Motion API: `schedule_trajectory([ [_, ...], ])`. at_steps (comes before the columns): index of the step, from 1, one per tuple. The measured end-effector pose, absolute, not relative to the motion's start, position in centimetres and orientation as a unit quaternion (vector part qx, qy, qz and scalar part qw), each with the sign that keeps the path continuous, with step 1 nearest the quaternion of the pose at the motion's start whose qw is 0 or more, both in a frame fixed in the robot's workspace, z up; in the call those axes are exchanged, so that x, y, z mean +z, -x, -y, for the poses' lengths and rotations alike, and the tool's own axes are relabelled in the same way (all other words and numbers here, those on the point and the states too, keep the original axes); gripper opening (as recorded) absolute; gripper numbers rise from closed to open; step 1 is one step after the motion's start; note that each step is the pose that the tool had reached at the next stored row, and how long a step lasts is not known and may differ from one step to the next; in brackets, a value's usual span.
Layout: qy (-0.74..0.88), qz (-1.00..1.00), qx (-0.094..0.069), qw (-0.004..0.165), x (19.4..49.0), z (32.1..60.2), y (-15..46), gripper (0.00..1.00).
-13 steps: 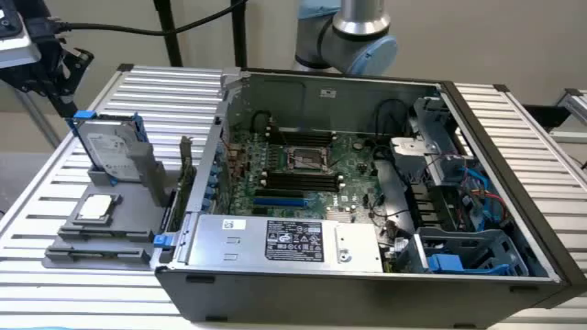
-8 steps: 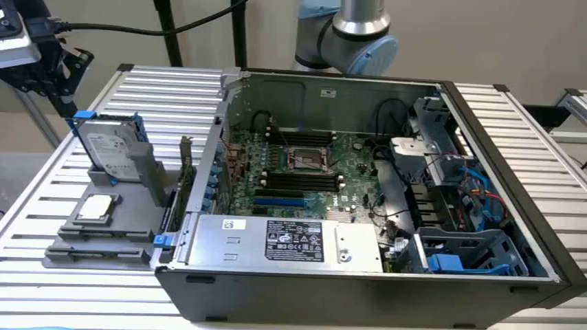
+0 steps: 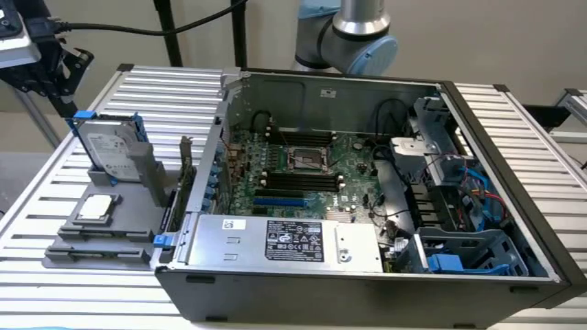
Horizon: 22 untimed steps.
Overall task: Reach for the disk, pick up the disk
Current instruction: 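Reach for the disk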
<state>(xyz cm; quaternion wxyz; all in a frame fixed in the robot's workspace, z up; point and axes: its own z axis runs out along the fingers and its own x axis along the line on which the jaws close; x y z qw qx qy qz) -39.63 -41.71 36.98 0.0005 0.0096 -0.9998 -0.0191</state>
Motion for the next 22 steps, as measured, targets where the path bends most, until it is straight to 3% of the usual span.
schedule_trajectory([
  [13, -0.010, 1.000, -0.018, 0.000, 36.6, 38.0, 40.6, 0.11],
  [22, -0.059, 0.998, -0.018, 0.001, 36.5, 37.8, 40.6, 0.11],
])
